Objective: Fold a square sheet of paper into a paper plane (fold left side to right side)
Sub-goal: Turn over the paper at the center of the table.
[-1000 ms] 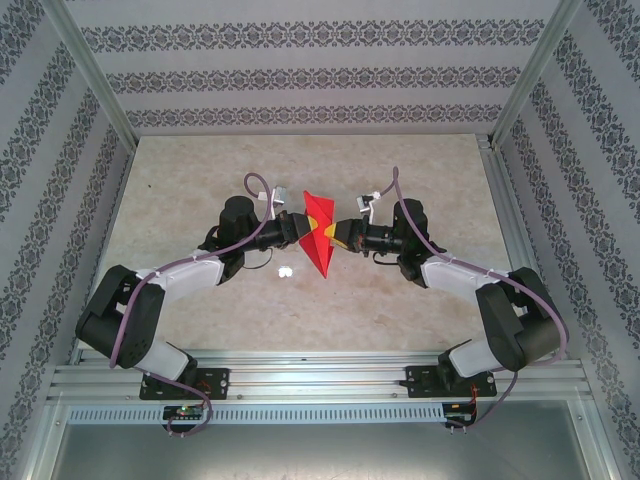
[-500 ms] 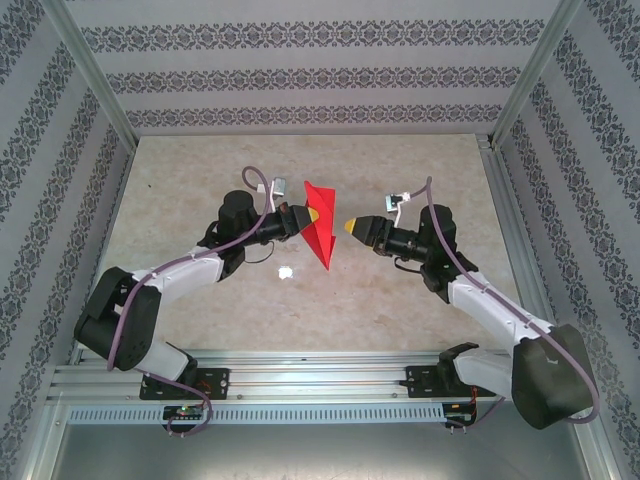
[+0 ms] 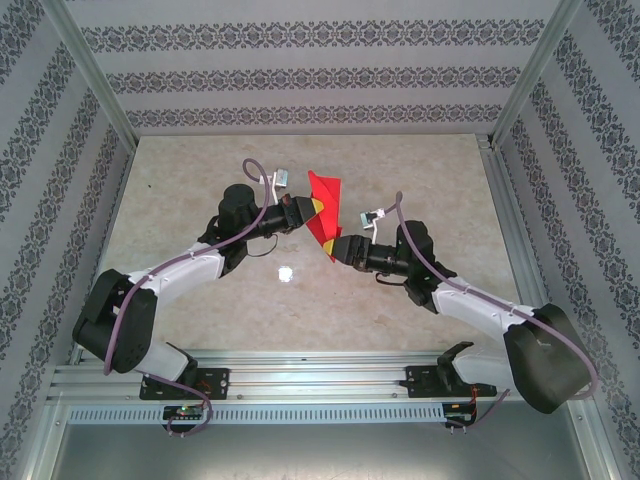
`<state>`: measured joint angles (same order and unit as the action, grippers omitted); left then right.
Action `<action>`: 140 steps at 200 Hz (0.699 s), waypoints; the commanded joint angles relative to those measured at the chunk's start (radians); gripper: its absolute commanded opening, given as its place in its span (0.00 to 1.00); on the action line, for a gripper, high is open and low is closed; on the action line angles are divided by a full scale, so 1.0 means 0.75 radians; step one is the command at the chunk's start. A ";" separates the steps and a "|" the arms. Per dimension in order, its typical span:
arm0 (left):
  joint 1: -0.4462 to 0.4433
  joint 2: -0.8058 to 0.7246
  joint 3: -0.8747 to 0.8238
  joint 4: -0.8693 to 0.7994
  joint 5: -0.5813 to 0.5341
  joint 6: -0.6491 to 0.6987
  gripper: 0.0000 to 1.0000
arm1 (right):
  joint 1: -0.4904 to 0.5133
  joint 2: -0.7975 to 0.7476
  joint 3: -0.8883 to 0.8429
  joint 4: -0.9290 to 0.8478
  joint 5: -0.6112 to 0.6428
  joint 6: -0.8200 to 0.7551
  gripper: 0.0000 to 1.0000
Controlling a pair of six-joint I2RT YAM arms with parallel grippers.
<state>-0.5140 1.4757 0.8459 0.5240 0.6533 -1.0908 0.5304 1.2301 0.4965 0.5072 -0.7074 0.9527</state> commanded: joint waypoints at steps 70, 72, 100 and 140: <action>-0.018 0.015 0.042 0.017 0.017 -0.004 0.05 | -0.009 -0.007 0.037 0.011 0.026 -0.047 0.30; -0.017 0.015 0.042 0.010 0.015 -0.001 0.05 | -0.009 -0.009 0.037 -0.001 0.028 -0.054 0.29; -0.015 0.000 0.046 -0.077 0.001 0.081 0.13 | -0.022 -0.050 0.060 -0.234 0.069 -0.180 0.02; 0.096 -0.135 0.044 -0.381 -0.019 0.263 0.46 | -0.002 -0.132 0.222 -0.902 0.351 -0.516 0.00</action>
<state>-0.5014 1.4693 0.8520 0.4114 0.6502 -1.0138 0.5217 1.1797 0.5617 0.1890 -0.6178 0.7700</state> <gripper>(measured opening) 0.384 0.048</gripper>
